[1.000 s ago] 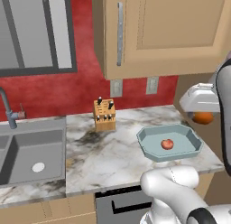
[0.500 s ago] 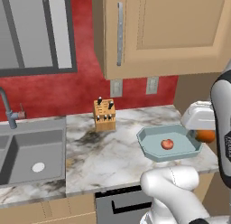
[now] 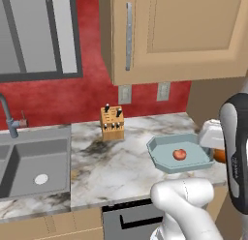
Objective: Pick the tangerine and peach from the fridge and place them inside the tupperware on the counter.
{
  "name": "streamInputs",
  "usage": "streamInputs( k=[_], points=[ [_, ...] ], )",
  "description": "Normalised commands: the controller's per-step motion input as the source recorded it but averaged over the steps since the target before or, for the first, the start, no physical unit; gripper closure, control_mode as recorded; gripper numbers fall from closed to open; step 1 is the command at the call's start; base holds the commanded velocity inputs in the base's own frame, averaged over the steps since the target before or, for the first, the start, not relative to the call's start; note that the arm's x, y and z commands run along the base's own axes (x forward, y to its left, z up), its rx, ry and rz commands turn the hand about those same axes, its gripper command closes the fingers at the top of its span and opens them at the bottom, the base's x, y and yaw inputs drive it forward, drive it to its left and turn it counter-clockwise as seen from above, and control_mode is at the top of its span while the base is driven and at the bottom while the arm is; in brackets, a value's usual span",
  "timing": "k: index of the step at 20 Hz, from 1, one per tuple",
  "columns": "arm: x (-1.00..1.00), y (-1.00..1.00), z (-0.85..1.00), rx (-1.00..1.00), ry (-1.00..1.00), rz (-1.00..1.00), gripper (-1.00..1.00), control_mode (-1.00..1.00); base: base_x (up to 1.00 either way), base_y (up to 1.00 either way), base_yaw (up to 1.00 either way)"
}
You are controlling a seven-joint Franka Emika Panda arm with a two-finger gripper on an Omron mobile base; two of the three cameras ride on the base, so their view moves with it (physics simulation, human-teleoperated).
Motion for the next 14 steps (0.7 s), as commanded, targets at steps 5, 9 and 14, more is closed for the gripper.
streamInputs(
  k=[5,9,14],
  points=[
    [0.56,-0.43,-0.13,0.00,0.10,-0.43,1.00,-1.00,0.00,0.00,0.00],
    [0.40,-0.34,-0.31,-0.09,0.01,-0.28,1.00,-1.00,0.00,0.00,0.00],
    [0.25,-0.20,-0.40,-0.15,0.00,-0.11,1.00,-1.00,0.00,0.00,0.00]
  ],
)
